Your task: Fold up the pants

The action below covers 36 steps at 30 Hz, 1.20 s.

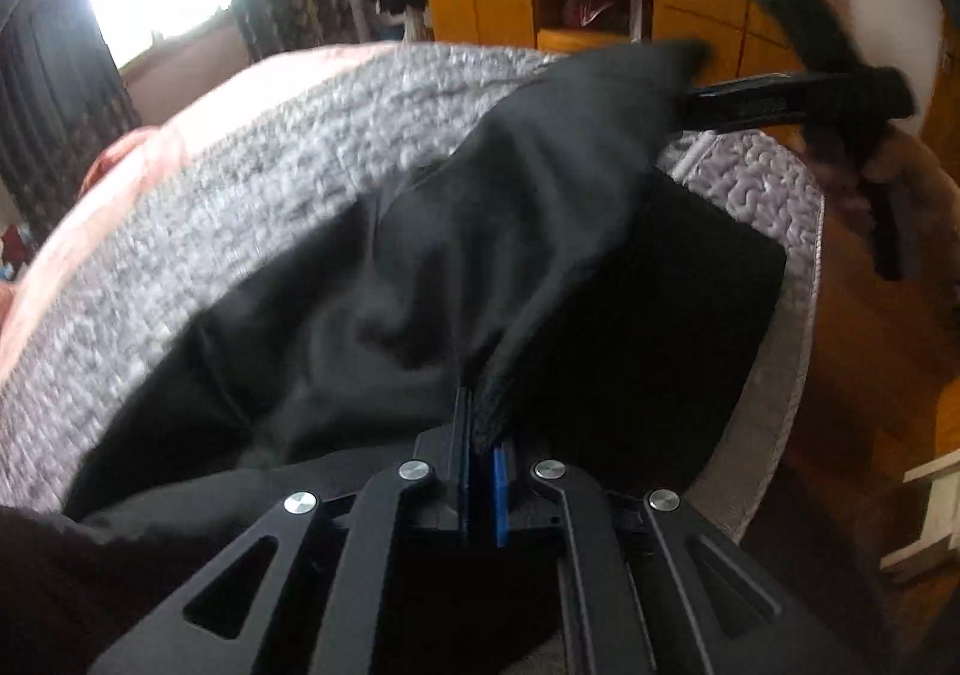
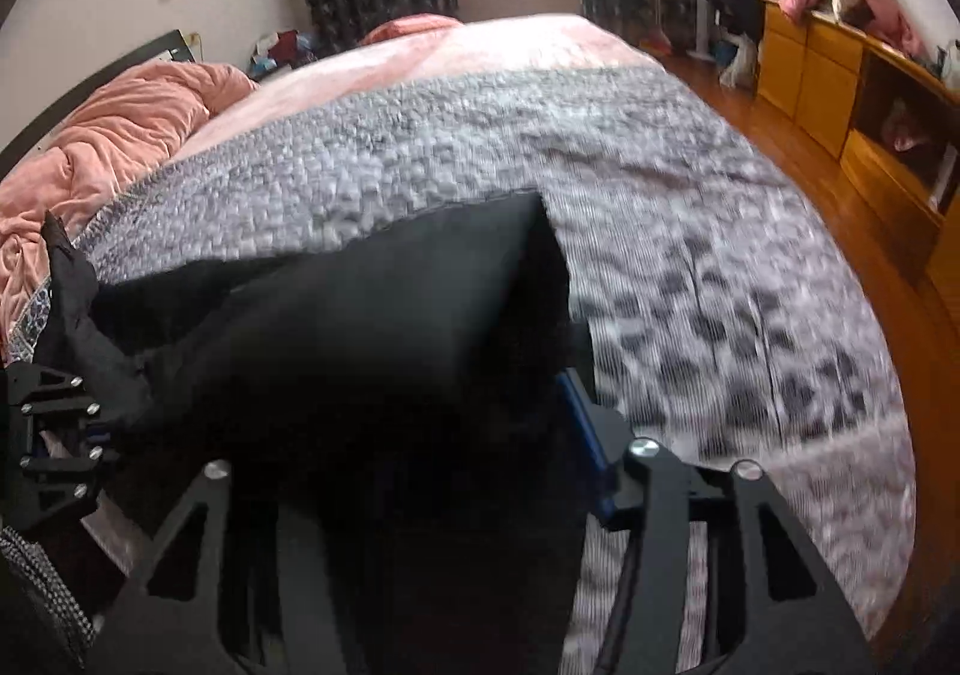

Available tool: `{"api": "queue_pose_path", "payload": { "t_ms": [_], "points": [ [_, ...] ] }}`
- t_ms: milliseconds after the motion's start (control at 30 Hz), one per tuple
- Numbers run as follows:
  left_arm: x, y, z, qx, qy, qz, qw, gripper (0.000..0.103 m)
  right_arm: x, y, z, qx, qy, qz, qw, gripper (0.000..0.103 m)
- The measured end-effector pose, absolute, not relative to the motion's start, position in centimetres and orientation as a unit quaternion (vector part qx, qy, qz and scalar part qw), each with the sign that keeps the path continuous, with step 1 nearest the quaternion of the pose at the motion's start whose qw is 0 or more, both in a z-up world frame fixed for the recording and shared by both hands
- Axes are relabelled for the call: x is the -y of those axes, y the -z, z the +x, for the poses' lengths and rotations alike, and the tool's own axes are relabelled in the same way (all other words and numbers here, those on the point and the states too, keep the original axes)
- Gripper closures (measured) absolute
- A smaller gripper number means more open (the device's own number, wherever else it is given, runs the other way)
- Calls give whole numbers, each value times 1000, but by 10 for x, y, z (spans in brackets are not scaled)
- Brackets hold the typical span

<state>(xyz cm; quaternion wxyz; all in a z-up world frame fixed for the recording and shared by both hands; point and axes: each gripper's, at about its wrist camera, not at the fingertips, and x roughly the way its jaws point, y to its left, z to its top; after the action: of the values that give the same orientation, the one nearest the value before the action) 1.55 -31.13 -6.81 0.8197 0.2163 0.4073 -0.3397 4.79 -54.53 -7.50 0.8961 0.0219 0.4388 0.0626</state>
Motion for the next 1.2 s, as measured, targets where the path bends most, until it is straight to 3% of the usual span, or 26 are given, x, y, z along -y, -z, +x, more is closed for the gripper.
{"api": "queue_pose_path", "payload": {
  "t_ms": [100, 333, 500, 667, 833, 867, 900, 933, 967, 1100, 1200],
  "points": [
    [311, 75, 14, -418, 336, 207, 819, 97, 550, 83, 27, -465, -58, 40, 883, 43],
    [311, 81, 18, -452, 321, 161, 817, 91, 568, 97, -18, -517, -18, 93, 850, 37],
    [308, 81, 21, -464, 312, 136, 818, 88, 570, 88, -49, -501, -34, 169, 848, 34],
    [304, 81, 22, -464, 307, 129, 821, 88, 566, 99, -57, -455, -111, 331, 819, 32],
    [300, 81, 16, -468, 308, 122, 819, 87, 556, 114, -32, -444, -121, 384, 800, 30],
    [300, 81, 15, -470, 308, 121, 818, 87, 554, 117, -26, -444, -119, 393, 797, 33],
    [300, 82, 14, -470, 308, 122, 818, 87, 553, 118, -22, -444, -116, 395, 796, 52],
    [300, 82, 13, -470, 307, 121, 819, 87, 552, 119, -16, -448, -113, 394, 795, 82],
    [300, 82, 14, -471, 308, 117, 818, 86, 550, 119, -12, -457, -109, 393, 791, 95],
    [303, 84, 12, -480, 319, 96, 811, 81, 547, 106, -16, -461, -88, 371, 801, 97],
    [310, 88, 5, -476, 322, 110, 811, 76, 546, 120, -21, -504, -44, 357, 785, 94]
  ]
}}
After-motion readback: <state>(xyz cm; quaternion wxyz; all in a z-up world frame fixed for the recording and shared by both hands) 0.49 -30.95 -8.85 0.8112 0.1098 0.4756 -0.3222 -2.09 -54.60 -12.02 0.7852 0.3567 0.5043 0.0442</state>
